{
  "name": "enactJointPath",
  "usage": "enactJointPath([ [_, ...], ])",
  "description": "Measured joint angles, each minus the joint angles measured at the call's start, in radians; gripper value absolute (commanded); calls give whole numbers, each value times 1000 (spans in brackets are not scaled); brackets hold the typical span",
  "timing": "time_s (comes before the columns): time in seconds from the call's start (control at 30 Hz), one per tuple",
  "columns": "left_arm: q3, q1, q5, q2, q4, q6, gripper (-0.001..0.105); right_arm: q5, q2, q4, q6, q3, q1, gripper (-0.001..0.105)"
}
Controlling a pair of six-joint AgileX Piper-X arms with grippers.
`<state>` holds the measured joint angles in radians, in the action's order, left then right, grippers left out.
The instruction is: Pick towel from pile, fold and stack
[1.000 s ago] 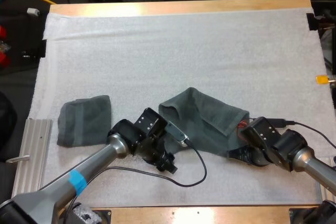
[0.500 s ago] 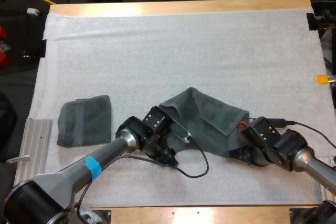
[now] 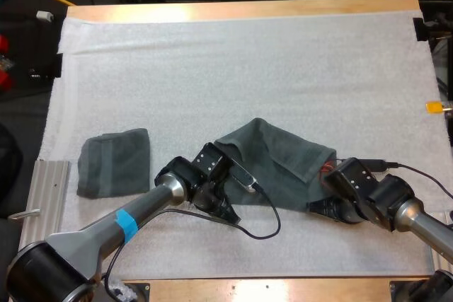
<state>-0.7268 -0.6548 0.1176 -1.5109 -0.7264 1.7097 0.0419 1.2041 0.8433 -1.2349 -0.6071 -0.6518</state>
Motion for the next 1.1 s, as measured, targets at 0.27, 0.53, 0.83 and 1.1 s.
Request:
enactJointPath([
  [0.27, -49, 0, 3, -10, -50, 0, 0, 0, 0, 0, -1, 0, 0, 0],
  [0.53, -163, 0, 3, -9, -159, -9, 0, 0, -3, -8, -39, 0, 0, 0],
  [0.83, -171, 0, -8, 171, -231, -63, 0, 30, -85, 30, -90, -98, 0, 0],
  [1.1, -174, 0, -13, 404, -312, -74, 0, 45, -202, 159, -127, -292, 0, 0],
])
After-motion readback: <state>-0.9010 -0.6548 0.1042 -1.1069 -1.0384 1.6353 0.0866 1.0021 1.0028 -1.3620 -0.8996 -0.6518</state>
